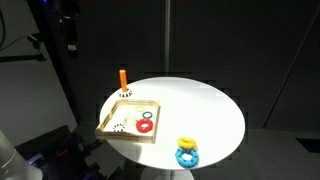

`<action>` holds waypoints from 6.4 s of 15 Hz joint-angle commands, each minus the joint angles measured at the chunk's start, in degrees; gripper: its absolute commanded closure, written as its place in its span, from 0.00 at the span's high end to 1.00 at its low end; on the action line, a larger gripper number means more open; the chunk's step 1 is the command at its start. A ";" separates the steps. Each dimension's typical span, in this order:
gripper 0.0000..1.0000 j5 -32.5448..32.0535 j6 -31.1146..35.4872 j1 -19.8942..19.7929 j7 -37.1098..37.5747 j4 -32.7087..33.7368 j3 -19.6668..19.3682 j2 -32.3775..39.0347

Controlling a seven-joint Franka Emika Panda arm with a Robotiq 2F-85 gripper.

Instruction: Put the orange ring on the tray

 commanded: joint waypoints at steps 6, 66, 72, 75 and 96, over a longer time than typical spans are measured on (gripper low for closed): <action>1.00 0.38 9.53 -1.80 -2.66 6.70 -4.75 13.30; 1.00 -4.93 62.09 -1.22 23.95 25.06 -25.14 79.35; 1.00 -4.83 61.97 0.70 25.11 25.61 -25.40 80.21; 1.00 -4.97 61.94 1.12 25.48 25.38 -25.59 80.24; 0.08 -5.04 59.69 5.61 24.24 17.88 -22.15 63.89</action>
